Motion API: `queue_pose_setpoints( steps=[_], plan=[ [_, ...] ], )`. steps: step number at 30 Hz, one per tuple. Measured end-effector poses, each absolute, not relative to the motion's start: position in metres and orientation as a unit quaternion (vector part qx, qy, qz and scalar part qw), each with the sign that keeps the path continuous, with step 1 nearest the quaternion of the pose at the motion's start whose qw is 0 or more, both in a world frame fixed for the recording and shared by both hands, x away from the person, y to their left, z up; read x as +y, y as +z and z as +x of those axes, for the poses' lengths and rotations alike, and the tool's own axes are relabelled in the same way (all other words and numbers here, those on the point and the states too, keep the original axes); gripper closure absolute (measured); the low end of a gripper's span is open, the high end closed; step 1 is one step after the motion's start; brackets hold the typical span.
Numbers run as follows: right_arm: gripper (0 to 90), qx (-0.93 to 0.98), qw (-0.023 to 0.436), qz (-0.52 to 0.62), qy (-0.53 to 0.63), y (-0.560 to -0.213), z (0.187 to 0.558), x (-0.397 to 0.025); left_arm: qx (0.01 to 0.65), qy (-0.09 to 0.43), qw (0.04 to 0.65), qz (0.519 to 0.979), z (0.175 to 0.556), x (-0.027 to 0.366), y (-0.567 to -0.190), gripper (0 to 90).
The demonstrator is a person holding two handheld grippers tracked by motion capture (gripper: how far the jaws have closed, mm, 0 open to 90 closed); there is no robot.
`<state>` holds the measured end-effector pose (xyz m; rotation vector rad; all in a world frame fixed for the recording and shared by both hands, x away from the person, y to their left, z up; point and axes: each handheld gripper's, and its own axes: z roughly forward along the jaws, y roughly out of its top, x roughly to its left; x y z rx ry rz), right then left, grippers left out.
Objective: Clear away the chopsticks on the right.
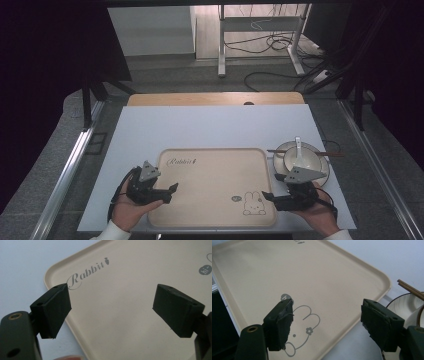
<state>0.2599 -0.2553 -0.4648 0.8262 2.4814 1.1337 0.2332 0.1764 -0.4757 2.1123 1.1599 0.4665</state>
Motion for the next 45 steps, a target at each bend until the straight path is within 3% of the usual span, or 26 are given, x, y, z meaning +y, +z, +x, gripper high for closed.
queue_pose_setpoints(
  steps=[4, 16, 26, 45],
  plan=[
    [26.3, 0.863, 0.143, 0.287, 0.390, -0.463, 0.261, -0.254, 0.446, 0.179, 0.335, 0.810, 0.234, 0.177, -0.476, 14.9],
    [26.7, 0.868, 0.143, 0.287, 0.379, -0.415, 0.280, -0.252, 0.450, 0.181, 0.330, 0.810, 0.234, 0.178, -0.477, 14.5],
    [29.4, 0.839, 0.175, 0.342, 0.385, -0.377, 0.320, -0.282, 0.454, 0.179, 0.326, 0.810, 0.236, 0.179, -0.478, 14.4],
    [41.5, 0.803, 0.207, 0.423, 0.366, -0.379, 0.340, -0.351, 0.459, 0.183, 0.316, 0.810, 0.239, 0.183, -0.481, 14.3]
  ],
)
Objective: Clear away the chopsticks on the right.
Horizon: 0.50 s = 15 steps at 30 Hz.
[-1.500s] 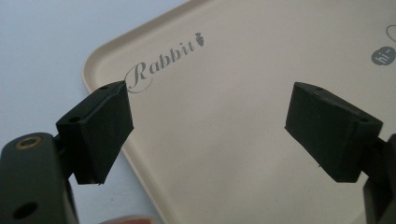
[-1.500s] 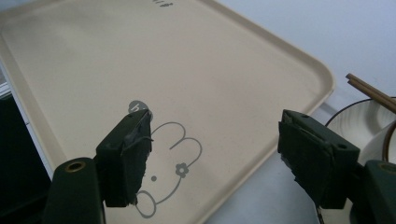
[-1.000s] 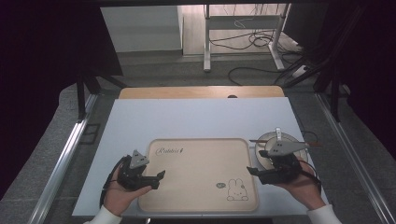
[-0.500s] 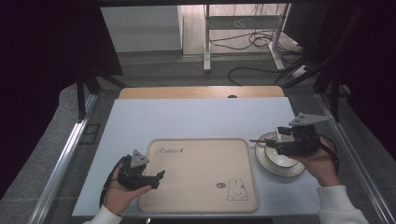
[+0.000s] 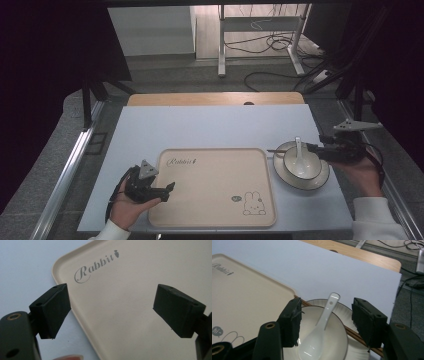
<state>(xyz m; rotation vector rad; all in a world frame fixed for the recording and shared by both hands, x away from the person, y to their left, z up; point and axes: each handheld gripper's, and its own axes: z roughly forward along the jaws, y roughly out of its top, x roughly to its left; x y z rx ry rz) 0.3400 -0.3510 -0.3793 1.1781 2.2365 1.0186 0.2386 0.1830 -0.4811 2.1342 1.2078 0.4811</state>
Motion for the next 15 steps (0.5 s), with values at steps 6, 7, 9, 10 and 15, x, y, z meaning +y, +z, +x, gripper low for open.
queue_pose_setpoints(
  steps=[6, 7, 9, 10, 15],
  plan=[
    [45.4, 0.797, 0.217, 0.451, 0.337, -0.380, 0.349, -0.368, 0.459, 0.183, 0.314, 0.811, 0.239, 0.183, -0.481, 14.2],
    [46.3, 0.796, 0.218, 0.455, 0.334, -0.381, 0.350, -0.370, 0.459, 0.183, 0.313, 0.811, 0.239, 0.183, -0.481, 14.2],
    [48.7, 0.795, 0.220, 0.463, 0.325, -0.382, 0.354, -0.375, 0.459, 0.183, 0.313, 0.811, 0.239, 0.183, -0.482, 14.2],
    [50.1, 0.795, 0.222, 0.466, 0.320, -0.383, 0.357, -0.377, 0.459, 0.183, 0.313, 0.811, 0.239, 0.183, -0.482, 14.1],
    [58.3, 0.793, 0.222, 0.487, 0.291, -0.390, 0.372, -0.389, 0.460, 0.184, 0.311, 0.811, 0.238, 0.184, -0.481, 14.1]
  ],
)
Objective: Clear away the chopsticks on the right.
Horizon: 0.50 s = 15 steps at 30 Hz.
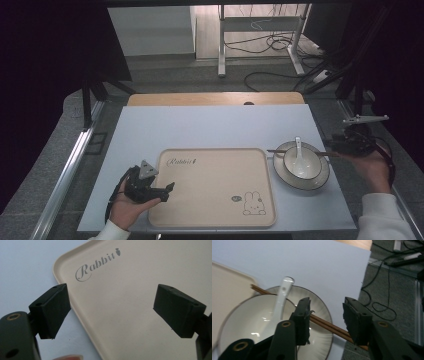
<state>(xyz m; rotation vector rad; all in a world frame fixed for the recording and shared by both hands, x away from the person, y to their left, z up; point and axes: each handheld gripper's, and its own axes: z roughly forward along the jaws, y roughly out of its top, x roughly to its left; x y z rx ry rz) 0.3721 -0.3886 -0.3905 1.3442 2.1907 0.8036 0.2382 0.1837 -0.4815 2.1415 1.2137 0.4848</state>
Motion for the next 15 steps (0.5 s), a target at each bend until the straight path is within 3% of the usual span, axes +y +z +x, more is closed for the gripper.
queue_pose_setpoints(
  steps=[9, 10, 12, 15],
  plan=[
    [75.1, 0.801, 0.208, 0.504, 0.248, -0.409, 0.400, -0.401, 0.461, 0.184, 0.307, 0.812, 0.238, 0.185, -0.482, 14.0],
    [81.4, 0.803, 0.201, 0.507, 0.239, -0.416, 0.407, -0.403, 0.462, 0.183, 0.306, 0.812, 0.238, 0.186, -0.483, 14.0],
    [85.8, 0.806, 0.196, 0.509, 0.231, -0.421, 0.412, -0.403, 0.463, 0.183, 0.305, 0.812, 0.238, 0.186, -0.483, 14.0],
    [88.8, 0.811, 0.186, 0.511, 0.217, -0.431, 0.420, -0.402, 0.465, 0.183, 0.303, 0.812, 0.238, 0.186, -0.484, 14.0]
  ],
)
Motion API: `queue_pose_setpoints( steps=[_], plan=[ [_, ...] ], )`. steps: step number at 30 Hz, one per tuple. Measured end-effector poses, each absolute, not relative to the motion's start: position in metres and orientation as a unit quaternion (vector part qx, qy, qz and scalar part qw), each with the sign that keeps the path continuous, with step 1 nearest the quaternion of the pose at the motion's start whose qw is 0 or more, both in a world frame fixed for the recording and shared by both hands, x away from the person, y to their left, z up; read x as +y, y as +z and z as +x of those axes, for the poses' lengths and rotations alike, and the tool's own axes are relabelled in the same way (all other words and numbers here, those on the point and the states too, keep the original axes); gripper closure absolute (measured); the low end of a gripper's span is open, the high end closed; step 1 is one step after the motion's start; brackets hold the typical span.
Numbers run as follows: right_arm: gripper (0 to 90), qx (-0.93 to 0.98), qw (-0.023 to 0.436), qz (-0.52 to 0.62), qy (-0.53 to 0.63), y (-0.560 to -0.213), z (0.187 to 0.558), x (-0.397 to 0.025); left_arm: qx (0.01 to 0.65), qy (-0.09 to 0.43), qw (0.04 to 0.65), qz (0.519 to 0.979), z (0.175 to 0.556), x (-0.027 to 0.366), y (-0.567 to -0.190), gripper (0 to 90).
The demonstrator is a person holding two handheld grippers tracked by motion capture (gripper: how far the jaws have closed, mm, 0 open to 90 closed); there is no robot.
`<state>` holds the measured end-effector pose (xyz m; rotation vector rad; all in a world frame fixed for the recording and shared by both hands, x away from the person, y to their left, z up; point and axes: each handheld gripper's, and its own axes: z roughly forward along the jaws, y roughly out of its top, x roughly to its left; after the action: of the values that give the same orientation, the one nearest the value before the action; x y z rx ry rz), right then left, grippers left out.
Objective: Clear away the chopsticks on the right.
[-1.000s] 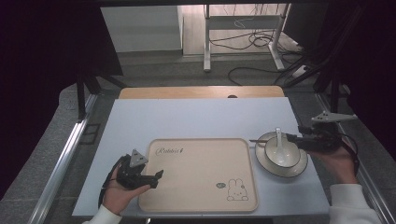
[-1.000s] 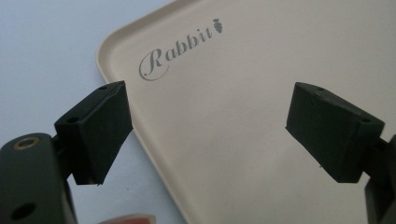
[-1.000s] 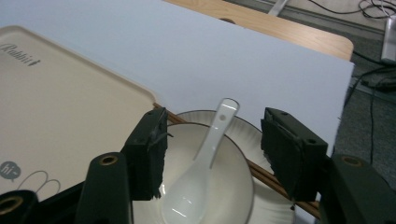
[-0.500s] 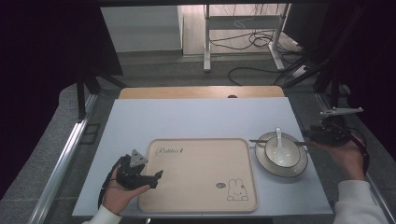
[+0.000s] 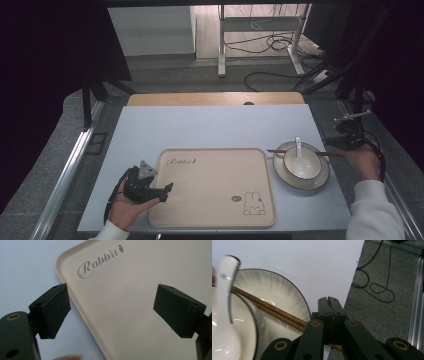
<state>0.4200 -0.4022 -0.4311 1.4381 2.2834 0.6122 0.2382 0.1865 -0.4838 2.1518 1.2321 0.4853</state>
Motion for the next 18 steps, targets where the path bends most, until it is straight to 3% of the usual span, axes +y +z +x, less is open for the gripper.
queue_pose_setpoints(
  steps=[18],
  plan=[
    [89.0, 0.823, 0.176, 0.515, 0.164, -0.459, 0.428, -0.406, 0.463, 0.180, 0.297, 0.815, 0.237, 0.187, -0.485, 14.1]
  ],
)
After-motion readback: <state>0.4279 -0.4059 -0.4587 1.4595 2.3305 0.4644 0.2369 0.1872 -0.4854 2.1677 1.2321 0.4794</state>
